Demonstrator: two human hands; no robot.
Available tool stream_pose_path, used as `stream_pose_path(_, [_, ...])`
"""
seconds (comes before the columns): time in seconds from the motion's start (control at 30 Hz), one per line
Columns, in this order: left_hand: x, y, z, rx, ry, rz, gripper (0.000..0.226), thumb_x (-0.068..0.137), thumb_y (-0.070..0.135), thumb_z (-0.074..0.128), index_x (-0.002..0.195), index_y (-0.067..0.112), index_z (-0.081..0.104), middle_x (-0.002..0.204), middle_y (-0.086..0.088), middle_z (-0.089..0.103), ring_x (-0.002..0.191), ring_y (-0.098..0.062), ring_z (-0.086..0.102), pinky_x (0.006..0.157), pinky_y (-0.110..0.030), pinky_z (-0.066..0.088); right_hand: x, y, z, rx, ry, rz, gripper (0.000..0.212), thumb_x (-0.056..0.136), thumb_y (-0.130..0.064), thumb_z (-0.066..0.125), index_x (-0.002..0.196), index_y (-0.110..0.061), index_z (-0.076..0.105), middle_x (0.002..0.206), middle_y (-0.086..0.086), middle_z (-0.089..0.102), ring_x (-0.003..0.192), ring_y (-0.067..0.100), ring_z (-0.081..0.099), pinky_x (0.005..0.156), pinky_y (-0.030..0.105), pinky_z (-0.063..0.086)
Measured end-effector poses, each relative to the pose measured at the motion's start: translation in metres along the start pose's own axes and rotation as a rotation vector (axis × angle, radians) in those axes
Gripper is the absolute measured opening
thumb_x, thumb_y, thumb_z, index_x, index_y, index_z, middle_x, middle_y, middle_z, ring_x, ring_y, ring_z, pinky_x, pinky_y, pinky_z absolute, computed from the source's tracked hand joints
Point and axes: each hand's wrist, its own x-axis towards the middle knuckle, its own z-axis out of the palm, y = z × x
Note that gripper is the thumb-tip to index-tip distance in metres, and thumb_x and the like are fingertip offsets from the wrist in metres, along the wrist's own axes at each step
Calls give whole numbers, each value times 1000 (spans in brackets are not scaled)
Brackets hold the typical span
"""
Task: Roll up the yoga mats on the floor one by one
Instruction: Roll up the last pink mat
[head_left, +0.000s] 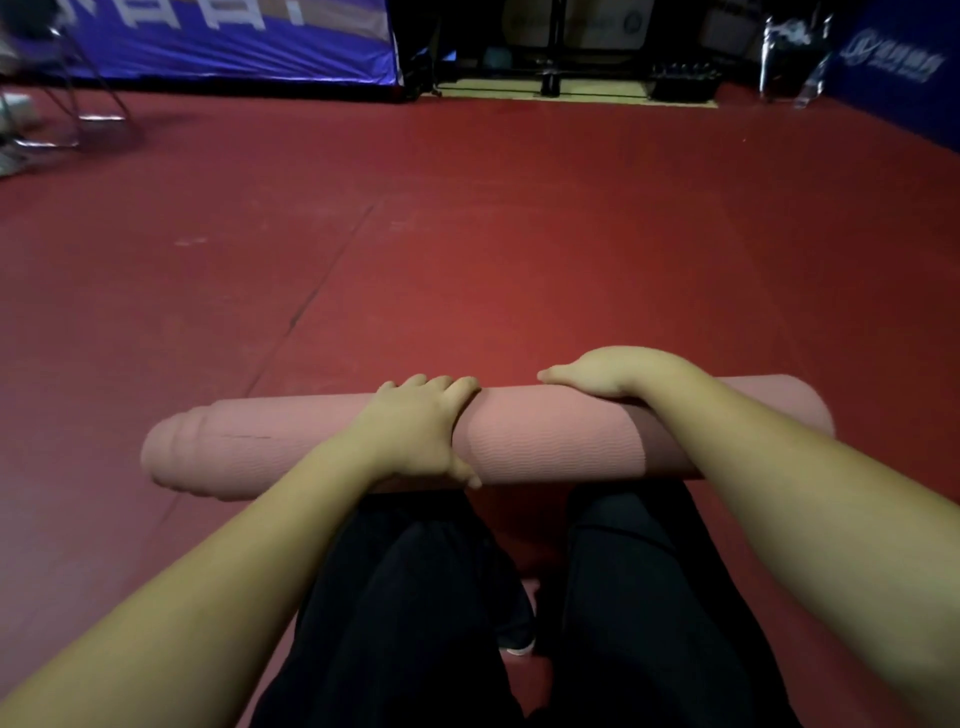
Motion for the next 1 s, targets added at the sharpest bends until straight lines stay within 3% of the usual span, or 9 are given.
stream_pose_path(0.07, [7, -5, -3, -66, -44, -12, 110, 54, 77, 74, 145, 32, 29, 143, 5, 48, 126, -26, 45, 100, -49, 42, 5, 3, 3, -41, 166, -40, 68, 97, -64, 32, 136, -14, 56, 147, 11, 50, 133, 28, 46, 108, 39, 37])
stream_pose_path(0.13, [13, -12, -6, -126, -88, -16, 105, 54, 82, 69, 141, 35, 33, 140, 5, 51, 124, -25, 47, 99, -50, 42, 7, 4, 7, -68, 403, -63, 50, 100, -56, 32, 107, -20, 66, 127, 12, 63, 116, 30, 57, 88, 37, 45])
stream_pose_path(0.23, [21, -16, -7, -216, -113, -62, 89, 68, 94, 37, 136, 37, 37, 140, 5, 53, 124, -25, 49, 99, -52, 41, 0, 7, 15, -88, 595, -17, 47, 101, -51, 29, 84, -21, 60, 104, 9, 68, 100, 31, 62, 70, 34, 41])
stream_pose_path(0.37, [34, -13, -13, -310, -178, -135, 70, 90, 78, 21, 139, 32, 43, 143, -5, 53, 125, -28, 51, 101, -43, 40, -8, 14, 31, -93, 620, -24, 52, 99, -57, 29, 83, -20, 61, 101, 8, 67, 99, 32, 62, 68, 35, 39])
stream_pose_path(0.53, [48, -9, -27, -418, -274, -163, 65, 100, 64, 20, 156, 31, 24, 163, 7, 20, 149, -19, 22, 118, -32, 15, -13, 10, 56, -241, 630, -16, 69, 94, -68, 25, 113, -15, 65, 115, 10, 66, 108, 31, 60, 91, 39, 40])
stream_pose_path(0.73, [59, -11, -21, -394, -274, -167, 63, 102, 60, 16, 156, 27, 23, 163, 5, 22, 149, -19, 23, 117, -31, 16, 0, 8, 53, -239, 630, 6, 71, 93, -68, 24, 109, -15, 67, 112, 10, 68, 105, 30, 61, 88, 39, 40])
stream_pose_path(0.87, [60, -20, -7, -242, -129, -165, 60, 103, 58, 15, 148, 28, 42, 150, -3, 45, 138, -26, 39, 109, -41, 33, 7, 5, 50, -223, 604, -7, 71, 93, -68, 24, 109, -14, 66, 113, 11, 68, 106, 31, 61, 89, 40, 40])
stream_pose_path(0.93, [58, -25, 4, -104, 48, -89, 51, 103, 52, 21, 137, 27, 50, 130, -8, 50, 125, -29, 44, 99, -45, 41, 9, 5, 50, -218, 602, -14, 70, 93, -68, 24, 108, -13, 66, 112, 11, 67, 106, 31, 61, 89, 40, 40])
stream_pose_path(1.0, [54, -25, 14, -119, 228, -83, 58, 96, 60, 23, 123, 19, 54, 117, -8, 49, 114, -30, 45, 89, -46, 44, 10, 5, 50, -221, 611, -19, 69, 93, -68, 25, 105, -14, 66, 110, 11, 68, 104, 31, 62, 87, 40, 40])
